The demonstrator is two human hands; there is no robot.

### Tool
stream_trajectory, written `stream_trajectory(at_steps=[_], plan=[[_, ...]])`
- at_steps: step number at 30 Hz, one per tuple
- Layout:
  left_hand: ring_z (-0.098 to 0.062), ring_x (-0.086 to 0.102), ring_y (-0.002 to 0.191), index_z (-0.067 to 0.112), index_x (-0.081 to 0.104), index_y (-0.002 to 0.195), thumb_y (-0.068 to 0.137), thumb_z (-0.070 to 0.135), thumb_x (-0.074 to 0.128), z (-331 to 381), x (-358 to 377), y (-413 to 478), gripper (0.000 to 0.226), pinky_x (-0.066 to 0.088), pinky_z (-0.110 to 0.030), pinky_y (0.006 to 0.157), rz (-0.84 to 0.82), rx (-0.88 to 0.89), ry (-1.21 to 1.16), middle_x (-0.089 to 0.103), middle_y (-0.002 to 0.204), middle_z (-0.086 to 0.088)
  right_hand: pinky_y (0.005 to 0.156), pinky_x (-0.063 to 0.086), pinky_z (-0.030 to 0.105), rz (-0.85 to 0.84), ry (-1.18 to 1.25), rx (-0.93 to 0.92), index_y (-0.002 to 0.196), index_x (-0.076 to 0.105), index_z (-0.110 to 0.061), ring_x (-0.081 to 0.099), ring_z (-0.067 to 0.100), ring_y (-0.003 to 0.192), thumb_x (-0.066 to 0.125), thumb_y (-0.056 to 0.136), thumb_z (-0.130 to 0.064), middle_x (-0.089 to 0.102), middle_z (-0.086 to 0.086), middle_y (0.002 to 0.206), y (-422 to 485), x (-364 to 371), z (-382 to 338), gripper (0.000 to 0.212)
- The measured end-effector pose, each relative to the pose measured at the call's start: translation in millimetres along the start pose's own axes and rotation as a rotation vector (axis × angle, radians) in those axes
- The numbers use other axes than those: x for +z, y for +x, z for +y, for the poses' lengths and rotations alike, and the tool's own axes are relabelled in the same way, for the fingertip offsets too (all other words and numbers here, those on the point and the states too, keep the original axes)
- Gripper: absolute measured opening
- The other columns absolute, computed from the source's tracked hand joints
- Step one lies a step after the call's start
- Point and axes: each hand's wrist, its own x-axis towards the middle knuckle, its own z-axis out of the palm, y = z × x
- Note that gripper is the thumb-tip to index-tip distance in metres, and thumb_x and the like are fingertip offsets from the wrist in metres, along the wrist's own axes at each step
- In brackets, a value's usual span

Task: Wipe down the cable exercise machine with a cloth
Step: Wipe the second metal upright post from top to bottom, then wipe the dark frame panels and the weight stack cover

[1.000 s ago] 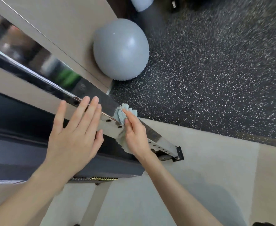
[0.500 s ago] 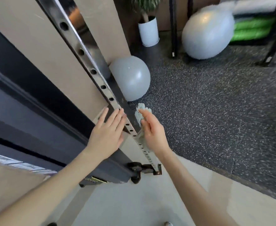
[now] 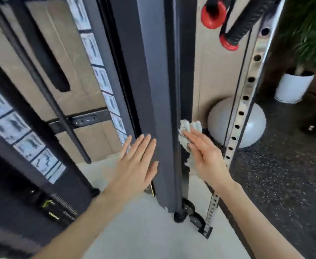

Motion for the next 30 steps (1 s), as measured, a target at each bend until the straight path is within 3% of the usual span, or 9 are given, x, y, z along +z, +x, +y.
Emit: stream_trajectory(at_steps=[3, 6, 11, 15, 22, 30], plan=[[-0.028, 0.056, 0.123, 0.002, 0.06, 0.127, 0.094, 0.034, 0.04, -31.2, -19.6, -39.0, 0.05, 0.033, -0.05, 0.107, -0.016, -0.144, 0.106, 0.062, 0.128, -0.014, 0.107, 0.021, 0.006, -0.09, 0.082, -0.109, 0.133, 0.055, -0.014, 0.034, -0.006, 0.132, 0.043, 0.098, -0.008, 0.048, 0.005, 0.139, 13.0, 39.6, -26.7, 0.037], [-0.029, 0.056, 0.123, 0.0, 0.061, 0.125, 0.094, 0.033, 0.041, -56.7, -40.8, -79.6, 0.05, 0.03, -0.049, 0.11, -0.025, -0.28, 0.16, 0.061, 0.129, -0.016, 0.107, 0.02, 0.004, -0.195, 0.162, -0.179, 0.131, 0.057, -0.012, 0.036, 0.001, 0.13, 0.046, 0.098, -0.005, 0.048, 0.006, 0.139, 21.3, 83.3, -54.7, 0.036], [-0.03, 0.053, 0.126, 0.001, 0.058, 0.13, 0.094, 0.035, 0.04, -96.6, -73.1, -135.9, 0.052, 0.027, -0.049, 0.111, -0.065, -0.485, 0.254, 0.059, 0.133, -0.015, 0.113, 0.026, 0.019, -0.33, 0.33, -0.286, 0.132, 0.055, -0.019, 0.042, 0.011, 0.133, 0.044, 0.097, -0.013, 0.049, 0.003, 0.141, 29.6, 154.3, -98.6, 0.037], [-0.03, 0.049, 0.13, 0.003, 0.055, 0.133, 0.096, 0.036, 0.04, -131.8, -88.0, -167.7, 0.053, 0.027, -0.05, 0.113, -0.101, -0.601, 0.336, 0.056, 0.137, -0.014, 0.113, 0.029, 0.024, -0.394, 0.411, -0.415, 0.132, 0.055, -0.014, 0.043, 0.014, 0.132, 0.043, 0.099, -0.02, 0.051, 0.006, 0.138, 41.8, 207.3, -132.7, 0.035], [-0.029, 0.049, 0.131, 0.002, 0.054, 0.134, 0.097, 0.035, 0.042, -215.3, -88.8, -201.6, 0.051, 0.031, -0.052, 0.111, -0.067, -0.682, 0.462, 0.055, 0.138, -0.014, 0.112, 0.026, 0.016, -0.469, 0.494, -0.525, 0.133, 0.055, -0.011, 0.039, 0.01, 0.134, 0.039, 0.098, -0.024, 0.05, 0.005, 0.139, 81.8, 309.9, -179.3, 0.041], [-0.029, 0.047, 0.132, 0.002, 0.053, 0.135, 0.097, 0.037, 0.038, -355.0, -94.3, -216.5, 0.054, 0.031, -0.052, 0.111, -0.074, -0.768, 0.609, 0.054, 0.138, -0.014, 0.111, 0.035, 0.032, -0.474, 0.627, -0.616, 0.131, 0.056, -0.009, 0.046, 0.017, 0.132, 0.045, 0.098, -0.02, 0.052, 0.007, 0.138, 158.0, 433.7, -246.9, 0.037]])
